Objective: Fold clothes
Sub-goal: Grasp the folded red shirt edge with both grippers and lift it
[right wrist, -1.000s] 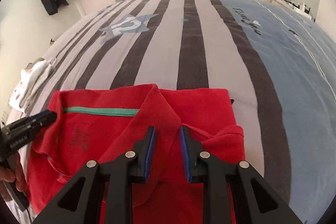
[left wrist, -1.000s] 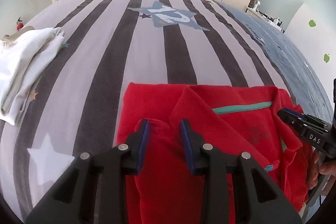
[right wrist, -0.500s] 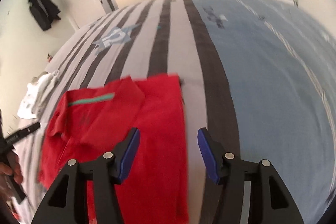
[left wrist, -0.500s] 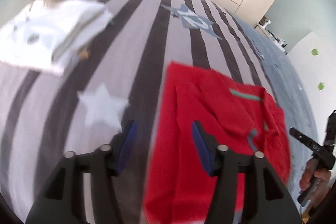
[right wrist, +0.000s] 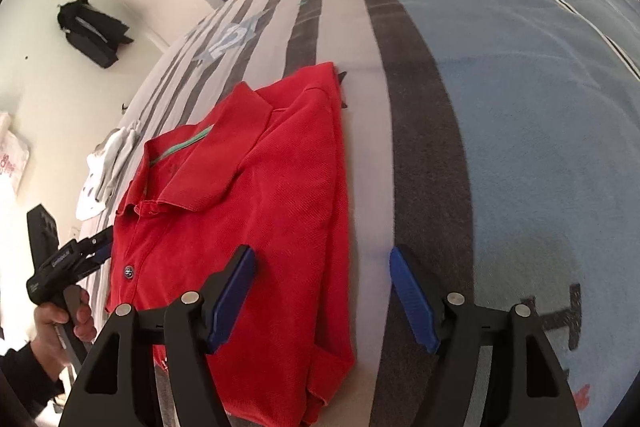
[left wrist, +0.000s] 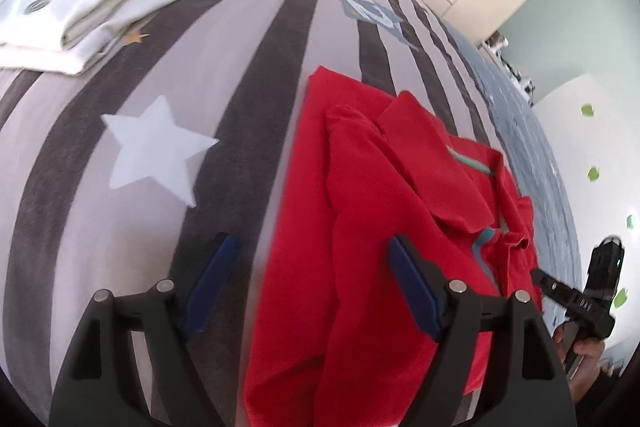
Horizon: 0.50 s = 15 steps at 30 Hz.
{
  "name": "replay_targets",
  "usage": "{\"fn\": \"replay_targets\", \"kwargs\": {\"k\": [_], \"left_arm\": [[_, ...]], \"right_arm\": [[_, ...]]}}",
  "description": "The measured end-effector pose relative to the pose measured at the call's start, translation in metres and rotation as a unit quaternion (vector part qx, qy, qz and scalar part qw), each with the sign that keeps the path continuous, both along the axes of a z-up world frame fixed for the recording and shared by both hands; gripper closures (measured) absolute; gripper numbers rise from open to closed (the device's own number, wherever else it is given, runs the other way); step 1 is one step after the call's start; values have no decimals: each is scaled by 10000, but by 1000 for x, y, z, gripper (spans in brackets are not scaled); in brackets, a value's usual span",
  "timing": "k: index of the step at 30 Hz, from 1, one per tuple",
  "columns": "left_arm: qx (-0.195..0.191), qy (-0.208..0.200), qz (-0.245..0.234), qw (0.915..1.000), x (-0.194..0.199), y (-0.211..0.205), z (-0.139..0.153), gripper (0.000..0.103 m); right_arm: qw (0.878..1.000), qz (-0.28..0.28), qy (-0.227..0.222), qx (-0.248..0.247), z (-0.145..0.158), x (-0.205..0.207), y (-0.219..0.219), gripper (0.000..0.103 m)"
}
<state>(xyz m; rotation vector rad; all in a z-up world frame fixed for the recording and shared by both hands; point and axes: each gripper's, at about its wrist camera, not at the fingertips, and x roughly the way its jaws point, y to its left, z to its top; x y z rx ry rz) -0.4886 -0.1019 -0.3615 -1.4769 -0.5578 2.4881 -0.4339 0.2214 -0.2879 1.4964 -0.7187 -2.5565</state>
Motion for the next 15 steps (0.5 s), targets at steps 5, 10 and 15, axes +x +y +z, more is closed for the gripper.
{"fn": "replay_targets", "kwargs": {"k": [5, 10, 15], "left_arm": [[178, -122, -251, 9995, -1, 12, -3, 29], [224, -127, -407, 9988, -4, 22, -4, 33], [308, -167, -804, 9962, -1, 44, 0, 71]], "right_arm": [[9996, 166, 19, -227, -4, -10, -1, 35], [9975, 600, -18, -380, -11, -32, -9, 35], [9967, 634, -53, -511, -14, -34, -5, 57]]}}
